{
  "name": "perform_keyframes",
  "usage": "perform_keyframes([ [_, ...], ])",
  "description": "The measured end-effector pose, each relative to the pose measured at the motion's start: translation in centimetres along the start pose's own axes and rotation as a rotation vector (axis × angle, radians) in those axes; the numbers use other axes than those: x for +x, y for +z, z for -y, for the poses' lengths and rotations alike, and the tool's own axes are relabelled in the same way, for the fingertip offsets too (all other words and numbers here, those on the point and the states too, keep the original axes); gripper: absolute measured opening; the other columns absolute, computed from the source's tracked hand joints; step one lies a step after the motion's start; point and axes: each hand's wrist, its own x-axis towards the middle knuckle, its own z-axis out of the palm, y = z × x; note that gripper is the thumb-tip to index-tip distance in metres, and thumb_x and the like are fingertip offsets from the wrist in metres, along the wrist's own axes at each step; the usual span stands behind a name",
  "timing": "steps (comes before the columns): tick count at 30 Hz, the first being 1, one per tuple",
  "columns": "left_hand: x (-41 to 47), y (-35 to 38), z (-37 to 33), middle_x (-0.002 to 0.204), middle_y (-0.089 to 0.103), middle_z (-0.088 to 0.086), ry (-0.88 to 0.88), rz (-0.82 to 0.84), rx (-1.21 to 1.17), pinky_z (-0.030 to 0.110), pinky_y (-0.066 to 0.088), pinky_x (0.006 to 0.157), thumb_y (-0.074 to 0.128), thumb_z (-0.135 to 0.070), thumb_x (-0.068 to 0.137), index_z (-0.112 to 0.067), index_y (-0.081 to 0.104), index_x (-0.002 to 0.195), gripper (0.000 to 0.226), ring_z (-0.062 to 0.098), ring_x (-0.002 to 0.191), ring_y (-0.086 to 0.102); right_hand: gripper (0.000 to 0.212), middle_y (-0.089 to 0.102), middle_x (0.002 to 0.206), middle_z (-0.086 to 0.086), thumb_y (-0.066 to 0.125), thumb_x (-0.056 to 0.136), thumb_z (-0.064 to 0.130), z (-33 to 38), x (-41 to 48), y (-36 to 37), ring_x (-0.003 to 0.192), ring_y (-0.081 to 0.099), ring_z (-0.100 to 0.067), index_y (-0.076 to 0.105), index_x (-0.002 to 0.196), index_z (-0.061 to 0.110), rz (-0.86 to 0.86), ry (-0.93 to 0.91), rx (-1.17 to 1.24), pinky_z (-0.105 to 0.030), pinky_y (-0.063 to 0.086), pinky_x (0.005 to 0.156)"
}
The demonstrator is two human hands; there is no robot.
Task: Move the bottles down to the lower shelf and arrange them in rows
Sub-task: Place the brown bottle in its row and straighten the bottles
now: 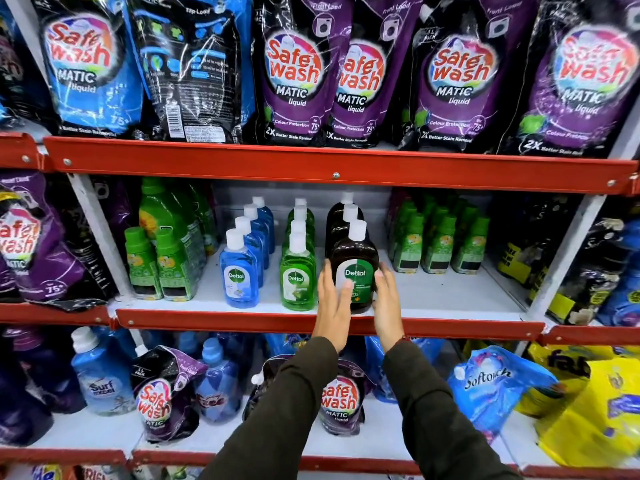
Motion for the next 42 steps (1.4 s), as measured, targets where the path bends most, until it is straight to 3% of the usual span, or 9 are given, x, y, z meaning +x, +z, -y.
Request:
perform_keyframes([
  [4,0.8,0.4,0.3,0.171,0.01,-0.002,-0.128,-0.031,-0.044,0.04,0.006,0.13,0.029,-0.061,0.097,-0.024,0.008,0.162,0.078,0.009,0.157,0.007,0.033,0.062,0.129,0.009,0.042,0.101,0.039,-0.4,-0.2,-0.2,0.124,0.059,-0.012,0.049,0.133,0.037,0.039,-0.004,-0.05,-0.044,0.042,0.115],
  [14,0.6,-0.2,0.1,0.17,0.017,-0.001,-0.116,-0.032,-0.005,0.02,0.01,0.117,0.03,-0.042,0.11,-0.02,0.014,0.162,0.059,0.003,0.149,0.016,0.035,0.062,0.133,0.006,0.05,0.083,0.062,-0.1,-0.2,-0.3,0.127,0.058,-0.014,0.05,0.117,0.057,0.07,0.011,-0.063,-0.047,0.041,0.116],
  [19,0.2,-0.1,0.2,0.172,0.008,0.002,-0.1,-0.007,0.037,0.022,0.006,0.119,0.032,-0.042,0.11,-0.02,0.008,0.162,0.062,0.01,0.156,0.008,0.034,0.055,0.135,0.007,0.045,0.1,0.042,0.5,-0.7,-0.2,0.13,0.052,-0.015,0.04,0.133,0.043,0.096,0.026,-0.118,-0.045,0.036,0.119],
  [23,-0.6,-0.6,0.8,0.169,0.017,0.001,0.005,-0.066,0.048,0.031,0.015,0.125,0.034,-0.052,0.102,-0.024,0.014,0.161,0.069,0.013,0.155,0.018,0.061,0.04,0.156,0.002,0.046,0.094,0.052,-0.2,-1.2,0.0,0.145,0.037,-0.015,0.031,0.15,0.032,0.027,-0.047,-0.215,-0.045,0.028,0.124],
  [28,-2.0,-2.5,0.8,0.14,0.05,-0.001,0.227,-0.293,0.064,0.025,0.043,0.11,0.045,-0.032,0.103,-0.025,0.043,0.147,0.044,0.006,0.128,0.051,0.03,0.052,0.128,0.004,0.049,0.099,0.028,-0.6,-3.4,1.4,0.125,0.045,-0.015,0.051,0.128,0.022,-0.236,-0.376,-0.356,-0.041,0.038,0.111],
  [30,-1.8,-3.4,0.7,0.14,0.047,0.004,0.277,-0.381,0.119,0.02,0.038,0.11,0.046,-0.034,0.102,-0.021,0.044,0.145,0.045,0.011,0.127,0.049,0.026,0.052,0.124,0.003,0.048,0.101,0.025,-0.6,-4.2,2.7,0.118,0.048,-0.006,0.052,0.126,0.023,-0.132,-0.418,-0.369,-0.033,0.041,0.108],
  [34,-0.8,-5.0,0.7,0.153,0.035,0.004,0.227,-0.473,0.092,0.007,0.02,0.115,0.041,-0.044,0.102,-0.014,0.036,0.152,0.059,0.012,0.142,0.034,0.046,0.039,0.15,0.006,0.041,0.104,0.033,-0.5,-5.6,5.4,0.124,0.038,0.019,0.036,0.15,0.025,0.214,-0.227,-0.349,0.003,0.026,0.101],
  [37,0.1,-6.4,0.6,0.161,0.021,-0.006,0.111,-0.398,0.032,-0.002,0.008,0.11,0.033,-0.049,0.104,-0.019,0.023,0.16,0.064,0.003,0.149,0.017,0.06,0.018,0.165,0.01,0.036,0.104,0.042,-0.9,-5.9,7.1,0.148,0.014,0.003,0.016,0.158,0.026,0.295,-0.077,-0.321,-0.02,0.012,0.122],
  [42,1.1,-8.3,1.5,0.169,0.019,-0.004,-0.078,-0.192,-0.086,0.023,0.009,0.12,0.025,-0.042,0.111,-0.024,0.017,0.161,0.055,0.003,0.151,0.016,0.063,0.015,0.168,0.006,0.032,0.103,0.05,-1.4,-5.3,8.3,0.153,0.013,-0.006,0.014,0.159,0.026,0.304,0.03,-0.32,-0.037,0.01,0.129],
])
